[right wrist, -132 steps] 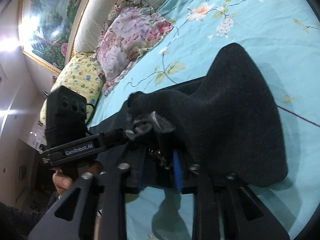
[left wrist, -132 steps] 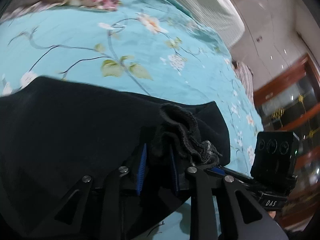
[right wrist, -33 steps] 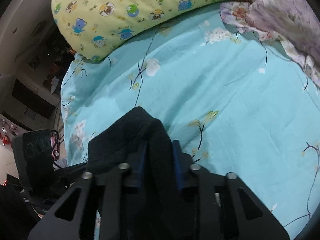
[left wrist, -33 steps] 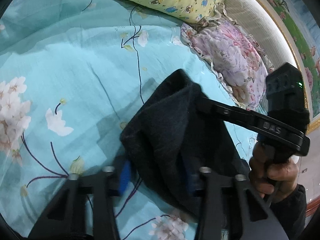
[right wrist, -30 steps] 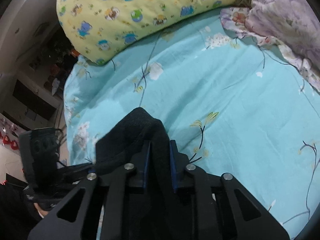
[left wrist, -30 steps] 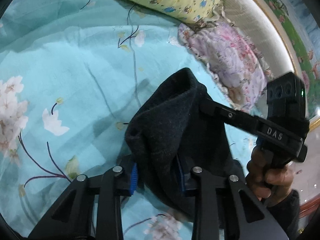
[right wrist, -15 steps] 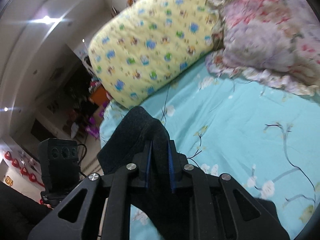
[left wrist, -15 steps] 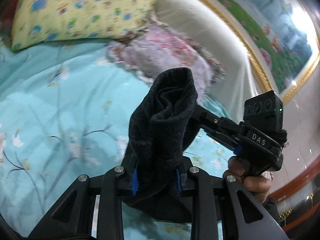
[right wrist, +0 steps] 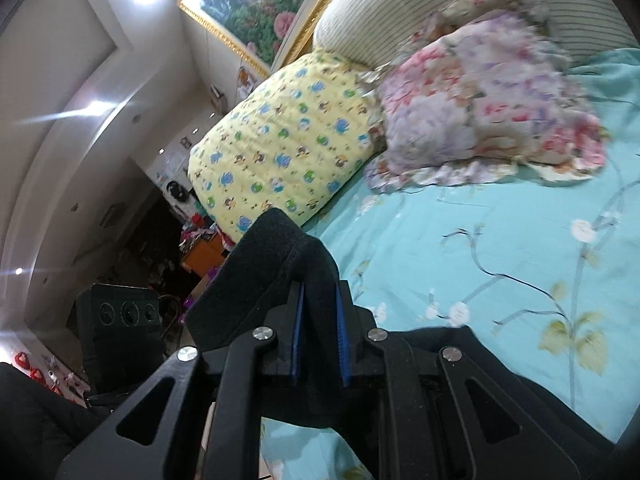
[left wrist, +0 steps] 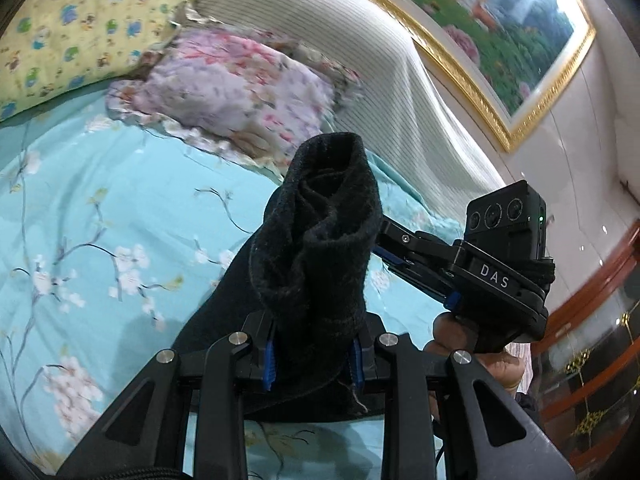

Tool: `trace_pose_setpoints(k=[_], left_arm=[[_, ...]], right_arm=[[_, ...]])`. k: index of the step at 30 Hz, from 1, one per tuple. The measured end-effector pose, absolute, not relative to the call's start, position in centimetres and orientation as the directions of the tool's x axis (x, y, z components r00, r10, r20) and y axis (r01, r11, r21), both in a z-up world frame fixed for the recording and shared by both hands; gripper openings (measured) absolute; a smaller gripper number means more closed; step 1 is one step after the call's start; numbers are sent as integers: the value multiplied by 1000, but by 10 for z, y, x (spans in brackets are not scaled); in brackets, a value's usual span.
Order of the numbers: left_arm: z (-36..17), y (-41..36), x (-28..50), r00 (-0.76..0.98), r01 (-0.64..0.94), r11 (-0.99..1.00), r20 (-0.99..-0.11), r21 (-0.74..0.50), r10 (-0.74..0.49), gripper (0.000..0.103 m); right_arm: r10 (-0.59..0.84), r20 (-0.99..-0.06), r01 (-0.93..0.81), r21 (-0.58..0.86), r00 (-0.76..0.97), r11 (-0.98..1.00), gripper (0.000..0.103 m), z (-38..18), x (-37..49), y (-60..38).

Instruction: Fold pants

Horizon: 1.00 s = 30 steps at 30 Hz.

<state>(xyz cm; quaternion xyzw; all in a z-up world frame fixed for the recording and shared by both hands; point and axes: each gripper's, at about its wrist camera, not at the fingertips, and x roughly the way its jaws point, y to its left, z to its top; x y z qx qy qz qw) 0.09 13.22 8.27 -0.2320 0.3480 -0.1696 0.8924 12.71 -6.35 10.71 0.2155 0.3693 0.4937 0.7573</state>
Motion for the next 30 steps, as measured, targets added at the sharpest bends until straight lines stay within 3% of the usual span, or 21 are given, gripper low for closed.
trace_pose_setpoints(k=[14, 30], left_arm=[[72, 34, 9, 593, 289, 854, -620, -433, -514, 27], [14, -62, 21, 488, 423, 847, -707, -321, -512, 38]], right_arm=[[887, -269, -485, 758, 376, 436, 16, 76, 102, -161], [779, -397, -302, 760, 485, 575, 16, 20, 86, -239]])
